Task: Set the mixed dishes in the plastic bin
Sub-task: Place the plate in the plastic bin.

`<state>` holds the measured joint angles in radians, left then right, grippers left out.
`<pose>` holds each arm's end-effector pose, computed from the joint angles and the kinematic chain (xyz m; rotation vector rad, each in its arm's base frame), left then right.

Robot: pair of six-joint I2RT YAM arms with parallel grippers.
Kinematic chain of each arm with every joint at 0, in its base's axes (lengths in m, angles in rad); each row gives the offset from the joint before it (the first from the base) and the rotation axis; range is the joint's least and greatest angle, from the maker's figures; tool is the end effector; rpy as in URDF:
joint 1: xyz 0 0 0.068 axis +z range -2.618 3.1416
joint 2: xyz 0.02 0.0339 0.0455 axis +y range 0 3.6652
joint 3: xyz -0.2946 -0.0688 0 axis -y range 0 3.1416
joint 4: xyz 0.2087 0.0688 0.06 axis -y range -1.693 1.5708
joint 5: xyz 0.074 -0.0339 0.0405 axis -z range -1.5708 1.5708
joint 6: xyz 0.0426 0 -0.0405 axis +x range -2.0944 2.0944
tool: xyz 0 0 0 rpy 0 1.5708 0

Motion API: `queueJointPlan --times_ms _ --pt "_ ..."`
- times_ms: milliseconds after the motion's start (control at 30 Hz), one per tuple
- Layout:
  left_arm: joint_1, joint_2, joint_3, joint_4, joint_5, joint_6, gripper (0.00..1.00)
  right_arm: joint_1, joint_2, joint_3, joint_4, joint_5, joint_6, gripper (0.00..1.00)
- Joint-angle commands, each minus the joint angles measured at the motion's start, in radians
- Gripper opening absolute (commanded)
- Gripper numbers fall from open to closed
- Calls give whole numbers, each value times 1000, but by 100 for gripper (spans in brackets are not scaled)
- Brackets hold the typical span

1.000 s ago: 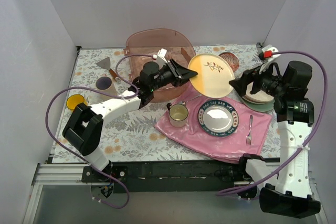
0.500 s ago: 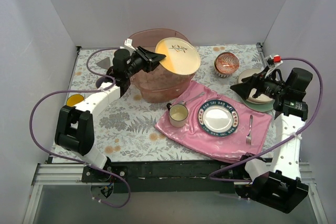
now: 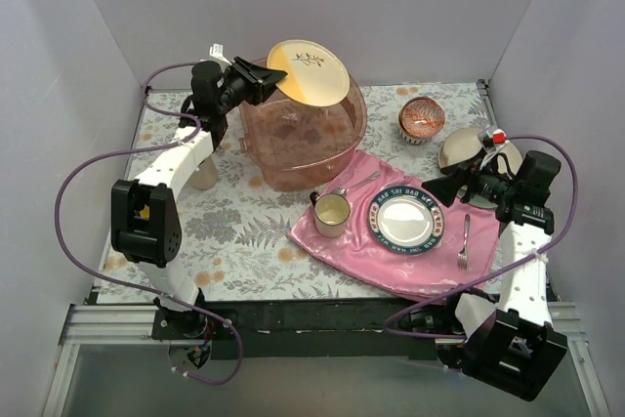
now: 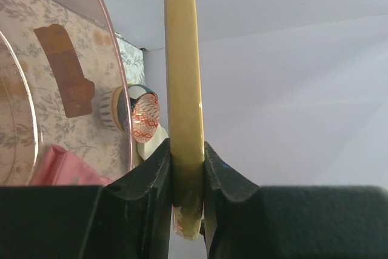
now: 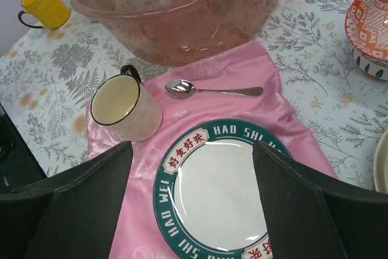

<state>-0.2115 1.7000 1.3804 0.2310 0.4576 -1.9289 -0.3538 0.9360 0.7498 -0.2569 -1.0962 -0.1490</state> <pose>0.3741 -0.0996 0.3871 -1.2620 1.6644 -1.8684 0.1500 -0.0150 0.3310 -0.4809 1.7650 0.7407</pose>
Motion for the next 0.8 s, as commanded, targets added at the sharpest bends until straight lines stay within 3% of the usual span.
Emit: queueJointPlan --times_ms 0,767 --pt "1 36 109 36 33 16 0 -17 -29 -26 76 -37 -50 88" --pt "3 372 364 -133 -30 125 0 -40 -69 -84 84 -65 -107 88"
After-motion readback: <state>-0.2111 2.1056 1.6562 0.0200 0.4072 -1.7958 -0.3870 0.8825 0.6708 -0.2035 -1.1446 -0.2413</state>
